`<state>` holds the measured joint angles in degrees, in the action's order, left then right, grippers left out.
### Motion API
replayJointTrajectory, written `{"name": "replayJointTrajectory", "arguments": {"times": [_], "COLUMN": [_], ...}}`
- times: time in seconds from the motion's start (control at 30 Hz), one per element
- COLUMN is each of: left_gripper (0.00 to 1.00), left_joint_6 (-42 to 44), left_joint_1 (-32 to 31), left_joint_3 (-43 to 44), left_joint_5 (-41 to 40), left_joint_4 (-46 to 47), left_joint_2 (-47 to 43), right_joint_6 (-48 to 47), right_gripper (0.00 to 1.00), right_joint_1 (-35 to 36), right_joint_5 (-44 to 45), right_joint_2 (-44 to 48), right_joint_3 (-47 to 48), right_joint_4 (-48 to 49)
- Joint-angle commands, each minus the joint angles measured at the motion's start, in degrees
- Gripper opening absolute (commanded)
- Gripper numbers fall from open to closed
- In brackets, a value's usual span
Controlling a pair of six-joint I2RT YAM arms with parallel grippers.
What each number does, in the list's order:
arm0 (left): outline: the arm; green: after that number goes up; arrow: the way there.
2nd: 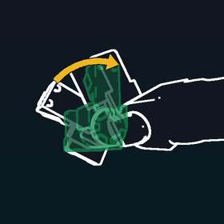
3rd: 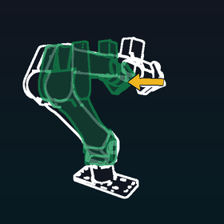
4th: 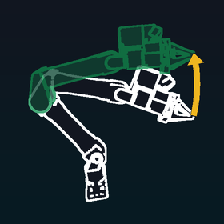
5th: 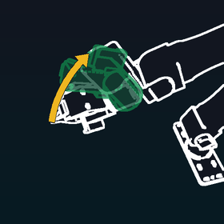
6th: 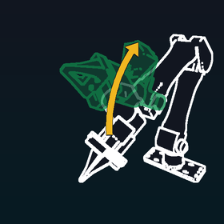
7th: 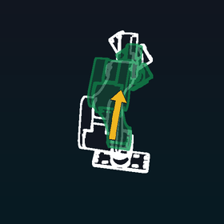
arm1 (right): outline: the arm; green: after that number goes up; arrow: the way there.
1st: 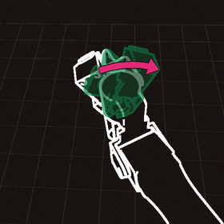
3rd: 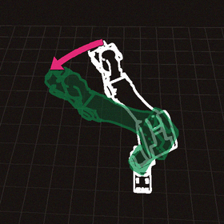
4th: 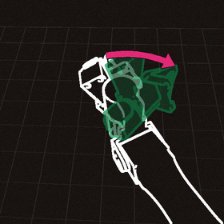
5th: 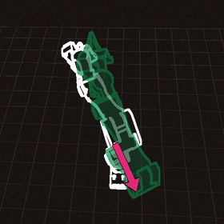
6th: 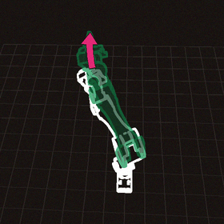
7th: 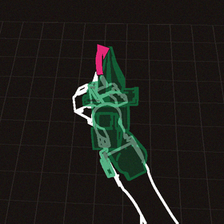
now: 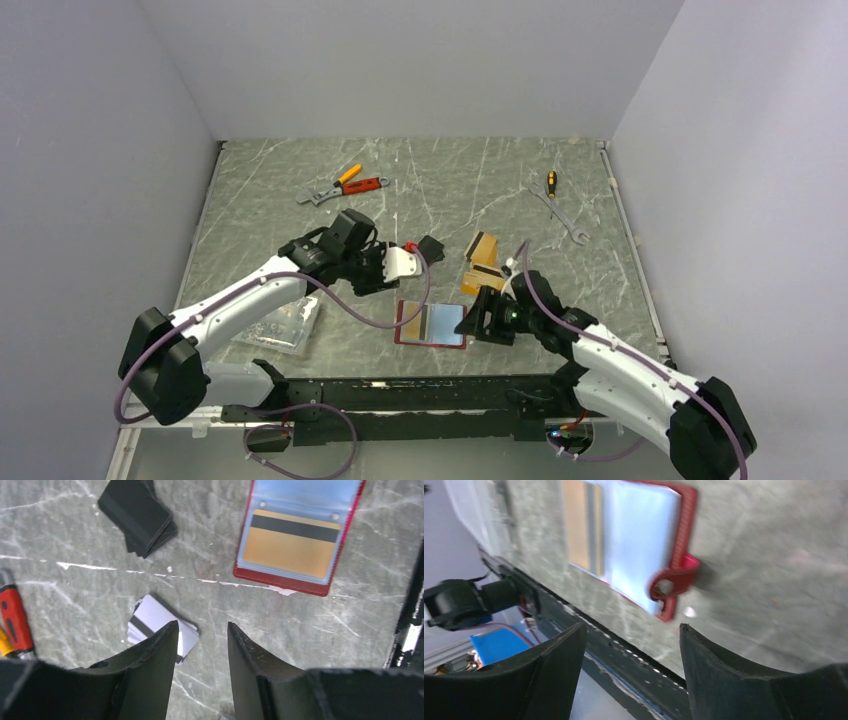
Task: Put the credit cards into the card holder
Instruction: Close the card holder at the center of the board.
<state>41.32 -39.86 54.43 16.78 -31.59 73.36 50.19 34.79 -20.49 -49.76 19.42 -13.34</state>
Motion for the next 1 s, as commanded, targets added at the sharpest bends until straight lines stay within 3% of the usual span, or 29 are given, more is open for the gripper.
{"name": "replayJointTrajectory", "arguments": {"times": [0.0, 0.47, 0.63, 0.97], "left_gripper": [0.43, 0.17, 0.13, 0.12], "left_joint_6": [-1.0, 0.6, 0.3, -0.2], "left_joint_1": [-1.2, -10.8, -11.4, -11.9], "left_joint_3": [-2.5, -2.5, -3.3, -4.8], "left_joint_5": [5.1, -2.9, -6.7, -5.0], "left_joint_4": [-0.9, 5.4, 6.1, 6.5], "left_joint_2": [1.8, 16.2, 18.8, 19.1], "right_joint_6": [2.8, 6.8, 8.7, 10.9], "right_gripper": [0.72, 0.70, 0.68, 0.61], "right_joint_1": [0.0, 0.1, -0.1, -1.5], "right_joint_5": [1.8, -1.5, -2.8, -8.1], "right_joint_2": [4.0, -9.6, -10.3, -7.2], "right_joint_3": [-4.4, -10.8, -13.4, -15.0], "right_joint_4": [-1.4, 20.9, 28.0, 40.0]}}
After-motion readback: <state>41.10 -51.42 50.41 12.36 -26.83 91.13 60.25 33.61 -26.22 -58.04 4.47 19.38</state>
